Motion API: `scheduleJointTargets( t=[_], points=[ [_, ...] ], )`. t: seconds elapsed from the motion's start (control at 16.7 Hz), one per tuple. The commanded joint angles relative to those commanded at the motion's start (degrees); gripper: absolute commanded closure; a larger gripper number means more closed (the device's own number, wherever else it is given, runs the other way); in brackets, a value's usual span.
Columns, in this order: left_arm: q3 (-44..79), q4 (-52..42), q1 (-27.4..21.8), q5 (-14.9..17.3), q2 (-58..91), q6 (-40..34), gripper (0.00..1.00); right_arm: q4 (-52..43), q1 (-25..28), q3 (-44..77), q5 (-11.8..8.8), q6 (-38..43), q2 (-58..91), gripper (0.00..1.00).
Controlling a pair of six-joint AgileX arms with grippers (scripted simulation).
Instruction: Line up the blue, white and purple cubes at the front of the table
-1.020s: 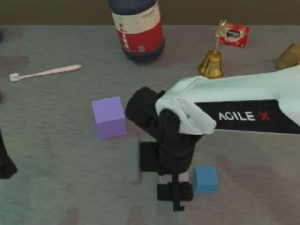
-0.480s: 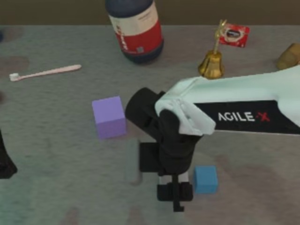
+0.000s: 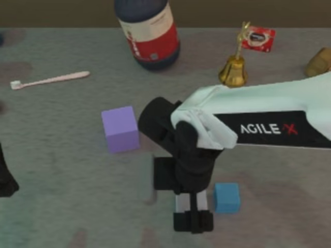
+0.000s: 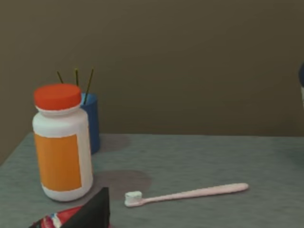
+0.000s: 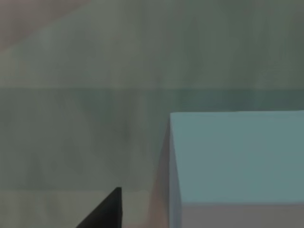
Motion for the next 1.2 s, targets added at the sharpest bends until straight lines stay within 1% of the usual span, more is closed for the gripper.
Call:
scheduleJointTargets(
  t=[0.42,0.84,1.2],
  points=[
    [0.00,0.00,0.00,0.00,0.00,0.00,0.00,-1.00,0.05,0.77,0.00,-0.14,-0.39,0.00],
    [0.00,0.00,0.00,0.00,0.00,0.00,0.00,-13.49,0.27,7.90,-0.06,-0.29,-5.40,0.00],
    [0.55,-0.40,-0.16,0.02,0.57,0.29,0.00,-13.42,-0.20,7.74,-0.11,-0.14,-6.05,0.00]
  ],
)
